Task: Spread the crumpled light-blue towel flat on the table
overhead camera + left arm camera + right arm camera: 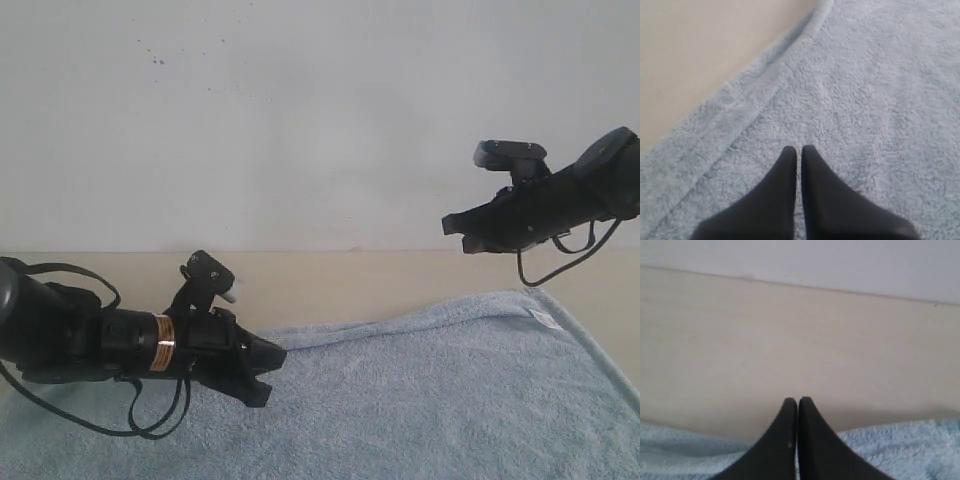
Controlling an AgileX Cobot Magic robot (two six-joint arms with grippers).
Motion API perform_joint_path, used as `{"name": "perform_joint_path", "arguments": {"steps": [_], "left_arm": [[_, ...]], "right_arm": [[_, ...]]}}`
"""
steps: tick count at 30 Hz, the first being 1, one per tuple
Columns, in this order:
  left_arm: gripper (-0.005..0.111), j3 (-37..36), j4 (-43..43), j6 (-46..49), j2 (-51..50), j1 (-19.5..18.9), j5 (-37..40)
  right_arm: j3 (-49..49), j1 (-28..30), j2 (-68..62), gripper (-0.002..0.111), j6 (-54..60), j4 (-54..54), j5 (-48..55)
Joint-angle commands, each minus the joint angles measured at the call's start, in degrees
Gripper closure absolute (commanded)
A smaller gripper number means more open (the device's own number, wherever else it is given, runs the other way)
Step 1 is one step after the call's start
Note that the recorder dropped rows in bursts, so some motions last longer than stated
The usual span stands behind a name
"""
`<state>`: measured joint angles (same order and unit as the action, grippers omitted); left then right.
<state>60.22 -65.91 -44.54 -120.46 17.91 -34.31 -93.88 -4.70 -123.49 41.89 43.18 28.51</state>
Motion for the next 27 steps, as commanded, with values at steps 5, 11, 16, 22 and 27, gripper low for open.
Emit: {"name": "perform_joint_path", "arguments": {"steps": [5,11,16,22,27], "left_arm": [[0.103,5.1,-1.6,-3.0,-5.2,-2.0,7.1],[0.103,9.0,0.7,-3.4,-7.2,-3.3,7.4],[0.103,12.6,1.0,-3.4,-9.3,-4.0,8.5],[0.103,19.7,1.0,-3.0,-12.1,-4.2,13.6],[0.103,26.8,1.0,-4.9,-12.4,-4.3,19.9]], "right_arm": [[0.2,0.3,0.2,0.108,2.4,-0.7,13.4],[0.2,0.3,0.2,0.108,7.6,-1.1,20.3],[0.2,0.3,0.2,0.108,7.1,-1.1,23.5],[0.2,0.3,0.2,0.108,6.2,-1.1,28.4],[0.2,0.3,0.2,0.108,3.7,-2.5,30.3]]}}
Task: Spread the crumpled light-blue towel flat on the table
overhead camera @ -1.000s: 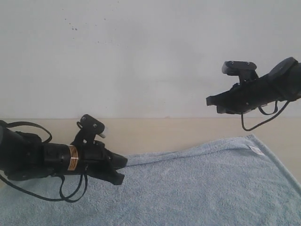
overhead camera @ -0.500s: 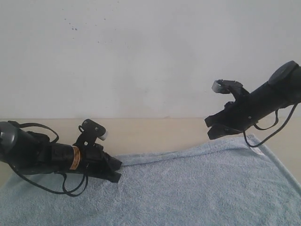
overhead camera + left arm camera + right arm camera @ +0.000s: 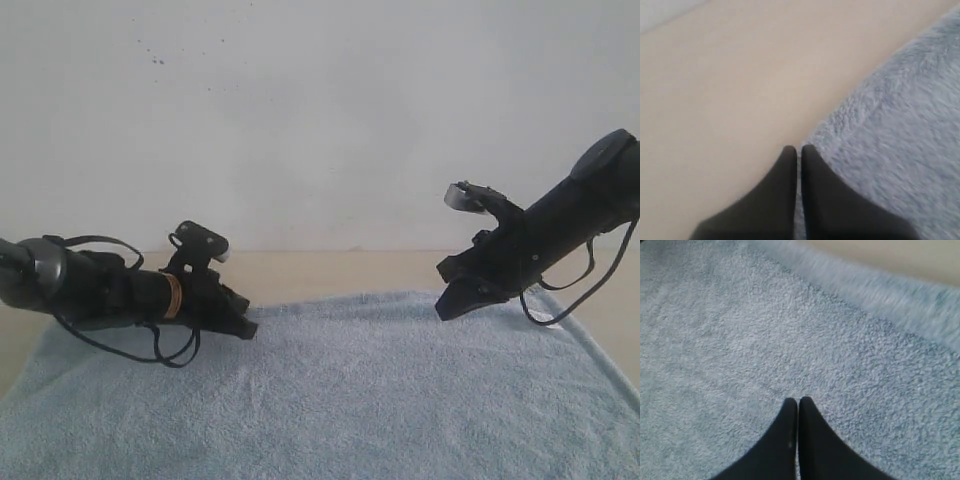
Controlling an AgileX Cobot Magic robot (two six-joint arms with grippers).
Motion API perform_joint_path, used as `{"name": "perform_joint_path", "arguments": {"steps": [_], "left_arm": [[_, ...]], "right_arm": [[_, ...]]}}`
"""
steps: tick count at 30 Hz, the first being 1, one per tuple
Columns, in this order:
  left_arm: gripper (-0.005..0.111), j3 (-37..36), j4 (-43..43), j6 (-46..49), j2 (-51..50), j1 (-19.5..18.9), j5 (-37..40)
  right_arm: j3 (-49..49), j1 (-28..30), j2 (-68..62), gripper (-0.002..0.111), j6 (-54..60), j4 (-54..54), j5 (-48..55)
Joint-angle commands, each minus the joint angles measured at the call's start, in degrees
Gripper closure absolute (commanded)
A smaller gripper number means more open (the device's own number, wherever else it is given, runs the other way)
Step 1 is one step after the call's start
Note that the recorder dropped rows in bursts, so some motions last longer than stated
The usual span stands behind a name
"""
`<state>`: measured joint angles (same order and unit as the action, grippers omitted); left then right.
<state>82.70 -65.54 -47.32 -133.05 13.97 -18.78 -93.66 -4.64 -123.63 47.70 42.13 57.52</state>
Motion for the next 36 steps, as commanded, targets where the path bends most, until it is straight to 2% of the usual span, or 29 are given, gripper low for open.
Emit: {"name": "perform_joint_path", "arguments": {"steps": [1,5,11,17,21,24,30,36], "left_arm": [[0.103,5.0,0.6,-4.1,0.4,-0.3,5.4],[0.103,4.8,0.6,-12.0,4.0,-0.7,8.0],[0.103,-5.0,0.6,-23.5,11.7,-0.7,15.5],[0.103,-21.4,0.2,-23.8,22.0,-0.7,15.5],[0.103,-28.9,0.1,-23.1,28.6,-0.7,15.7],[0.103,-33.9,0.2,-27.1,32.9,-0.7,12.4],[0.103,-38.7,0.2,-26.7,35.3,-0.7,-1.1],[0.103,-39.7,0.1,-26.2,35.2,-0.7,-2.2]], "right_arm": [[-0.1,0.2,0.4,0.108,-3.5,-2.3,0.8],[-0.1,0.2,0.4,0.108,-12.6,-10.1,-3.4],[-0.1,0.2,0.1,0.108,-41.3,-38.3,-13.6],[-1.4,0.9,-2.5,0.108,-40.2,-41.7,-23.3],[-3.7,3.0,-5.3,0.108,-41.2,-42.5,-26.4],[-4.8,4.8,-7.8,0.108,-40.6,-42.6,-27.0],[-5.1,6.2,-10.1,0.108,-40.5,-41.4,-28.8],[-5.1,6.3,-12.4,0.108,-40.5,-41.7,-27.7]]}}
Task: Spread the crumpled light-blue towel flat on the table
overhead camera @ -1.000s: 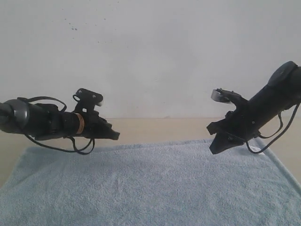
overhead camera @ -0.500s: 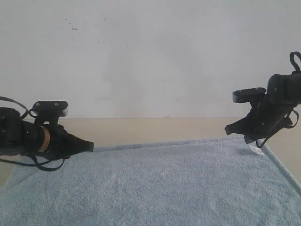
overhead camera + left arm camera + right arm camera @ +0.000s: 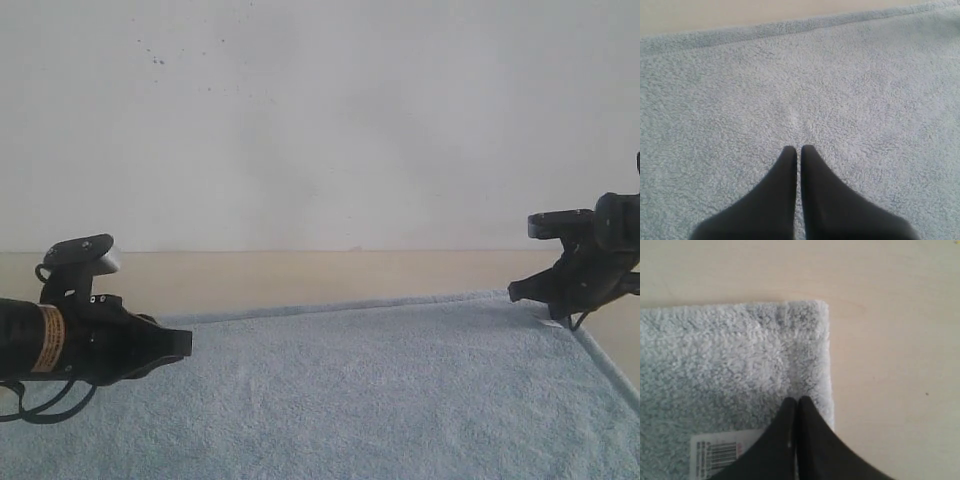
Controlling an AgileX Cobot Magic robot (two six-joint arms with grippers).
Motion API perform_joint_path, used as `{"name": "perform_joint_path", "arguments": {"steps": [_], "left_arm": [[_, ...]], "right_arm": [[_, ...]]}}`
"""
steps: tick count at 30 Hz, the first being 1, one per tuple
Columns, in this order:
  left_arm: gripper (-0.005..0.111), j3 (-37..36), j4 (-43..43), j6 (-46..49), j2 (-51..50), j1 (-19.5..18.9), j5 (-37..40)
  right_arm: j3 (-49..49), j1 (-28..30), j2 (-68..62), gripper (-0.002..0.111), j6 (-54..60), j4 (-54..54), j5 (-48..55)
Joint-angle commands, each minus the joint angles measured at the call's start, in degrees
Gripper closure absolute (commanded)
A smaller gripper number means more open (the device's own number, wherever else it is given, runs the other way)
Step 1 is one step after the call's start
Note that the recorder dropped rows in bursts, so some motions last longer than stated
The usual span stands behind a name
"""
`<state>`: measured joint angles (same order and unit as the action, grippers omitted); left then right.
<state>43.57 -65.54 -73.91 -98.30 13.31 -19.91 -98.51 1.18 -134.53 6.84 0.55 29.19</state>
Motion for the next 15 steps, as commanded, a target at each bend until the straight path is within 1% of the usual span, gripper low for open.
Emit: {"name": "perform_joint_path", "arguments": {"steps": [1,6,8,12,15], "left_arm": [[0.103,-0.5,0.1,0.4,0.4,0.0,-1.1],[0.103,-0.5,0.2,0.1,0.4,0.0,0.7],[0.103,-0.5,0.6,-0.4,0.4,0.0,3.9],[0.103,-0.5,2.1,-0.5,0.4,0.0,13.3],[0.103,-0.5,1.5,1.6,0.4,0.0,15.1]], "right_arm": [[-0.3,0.5,-1.7,0.108,0.4,-1.0,1.1],[-0.3,2.4,-2.1,0.108,-3.0,-4.1,1.9],[-0.3,4.4,-2.1,0.108,-4.1,-5.6,2.9],[-0.3,9.4,-2.1,0.108,-3.8,-5.9,3.9],[-0.3,12.5,-2.1,0.108,-0.9,-3.2,4.4]]}}
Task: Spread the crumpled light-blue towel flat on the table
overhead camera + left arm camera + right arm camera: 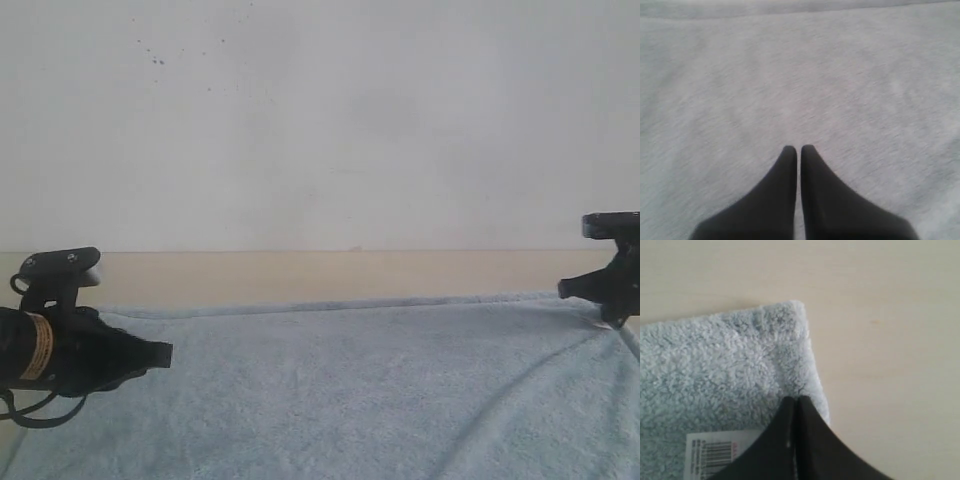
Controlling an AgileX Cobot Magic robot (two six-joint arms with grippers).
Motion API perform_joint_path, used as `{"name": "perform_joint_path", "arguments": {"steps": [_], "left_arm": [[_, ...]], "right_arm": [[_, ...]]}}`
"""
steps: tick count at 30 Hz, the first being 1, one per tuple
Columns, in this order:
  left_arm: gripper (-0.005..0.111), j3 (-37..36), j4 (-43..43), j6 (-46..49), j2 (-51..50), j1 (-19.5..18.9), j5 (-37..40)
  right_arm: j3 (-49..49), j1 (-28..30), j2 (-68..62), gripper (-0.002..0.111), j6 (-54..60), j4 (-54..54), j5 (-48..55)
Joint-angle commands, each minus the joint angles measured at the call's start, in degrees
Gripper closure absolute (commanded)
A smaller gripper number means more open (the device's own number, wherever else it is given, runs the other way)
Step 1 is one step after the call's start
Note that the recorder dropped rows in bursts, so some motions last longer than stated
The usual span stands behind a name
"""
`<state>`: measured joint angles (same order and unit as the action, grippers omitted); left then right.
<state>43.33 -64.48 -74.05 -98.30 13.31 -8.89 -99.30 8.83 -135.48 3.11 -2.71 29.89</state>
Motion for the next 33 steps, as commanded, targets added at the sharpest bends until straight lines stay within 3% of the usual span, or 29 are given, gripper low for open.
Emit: {"name": "perform_joint_path", "arguments": {"steps": [1,15,21,24,28,30,33], "left_arm": [[0.103,-0.3,0.5,2.7,0.4,0.0,4.1],[0.103,1.8,0.6,8.8,0.4,0.0,5.1],[0.103,7.5,2.6,7.9,1.6,-0.4,13.8],[0.103,7.9,2.6,6.7,2.3,-1.1,20.3],[0.103,3.2,-4.3,-1.1,7.8,-2.9,24.4],[0.103,-0.9,-13.0,-10.7,12.2,-4.2,25.2],[0.103,-7.7,-32.7,-33.6,20.0,-6.5,28.9]], "right_arm": [[0.5,5.8,-1.1,0.108,4.5,2.2,3.7],[0.4,8.1,4.3,0.108,29.3,36.8,3.8],[0.7,7.5,10.8,0.108,29.3,42.4,9.2],[5.9,6.0,14.0,0.108,30.0,42.5,8.1],[20.9,2.9,23.2,0.108,32.8,43.0,-7.2],[31.7,0.5,29.8,0.108,33.4,44.7,-20.4],[46.2,-4.4,38.2,0.108,32.6,46.2,-38.3]]}}
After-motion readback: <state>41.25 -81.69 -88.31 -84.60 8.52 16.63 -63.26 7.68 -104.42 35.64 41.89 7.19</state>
